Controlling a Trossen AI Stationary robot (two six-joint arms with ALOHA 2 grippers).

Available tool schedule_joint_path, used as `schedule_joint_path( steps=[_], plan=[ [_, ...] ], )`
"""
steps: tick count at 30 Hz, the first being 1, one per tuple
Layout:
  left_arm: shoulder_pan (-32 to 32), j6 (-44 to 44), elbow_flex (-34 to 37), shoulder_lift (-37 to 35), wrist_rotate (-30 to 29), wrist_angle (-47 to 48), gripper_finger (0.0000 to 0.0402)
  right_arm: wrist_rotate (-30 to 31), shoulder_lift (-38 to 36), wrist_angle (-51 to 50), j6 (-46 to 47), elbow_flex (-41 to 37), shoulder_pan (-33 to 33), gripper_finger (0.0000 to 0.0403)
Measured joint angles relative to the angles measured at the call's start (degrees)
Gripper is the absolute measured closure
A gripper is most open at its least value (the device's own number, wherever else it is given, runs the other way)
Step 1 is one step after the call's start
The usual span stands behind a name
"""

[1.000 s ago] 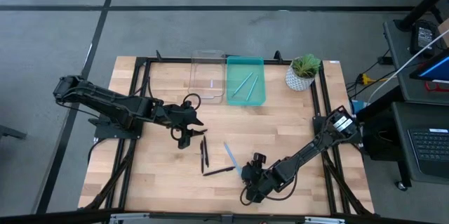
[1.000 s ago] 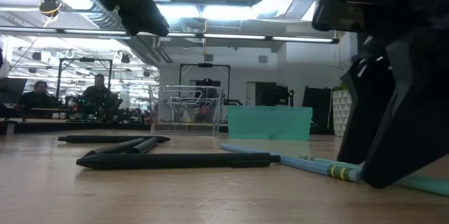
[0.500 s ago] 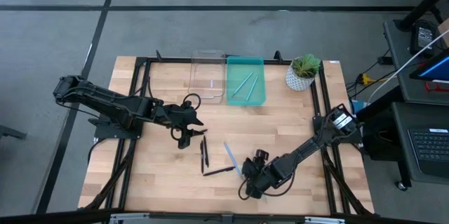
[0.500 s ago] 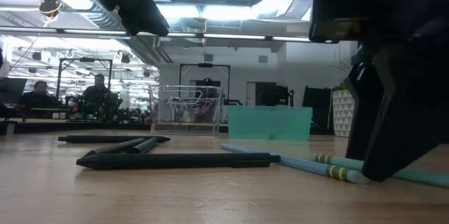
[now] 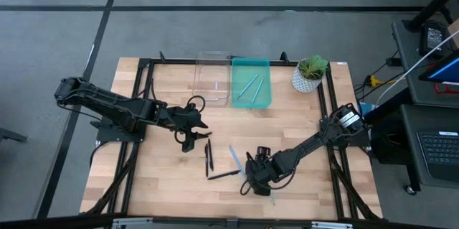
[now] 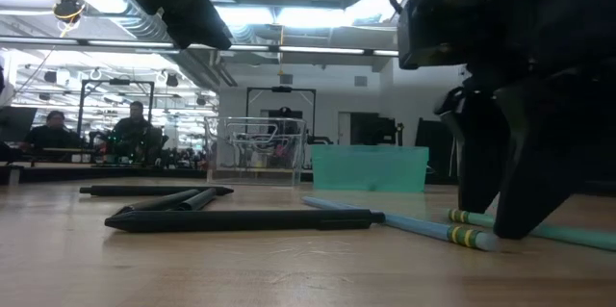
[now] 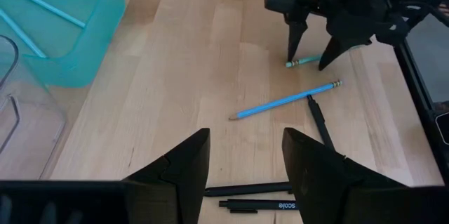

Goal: Sort pens & pencils
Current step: Put the light blue pencil into the light blue bin

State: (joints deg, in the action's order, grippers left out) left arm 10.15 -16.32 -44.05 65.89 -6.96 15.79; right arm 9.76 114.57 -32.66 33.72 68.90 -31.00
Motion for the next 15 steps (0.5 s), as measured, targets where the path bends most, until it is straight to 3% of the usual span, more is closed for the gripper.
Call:
schedule_joint_path(
  steps=[15],
  plan=[
    [0.11, 0.02, -0.02, 0.00, 0.00, 0.02, 0.0228, -2.53, -4.54, -7.73, -17.83, -0.72, 5.66, 0.0159]
  ],
)
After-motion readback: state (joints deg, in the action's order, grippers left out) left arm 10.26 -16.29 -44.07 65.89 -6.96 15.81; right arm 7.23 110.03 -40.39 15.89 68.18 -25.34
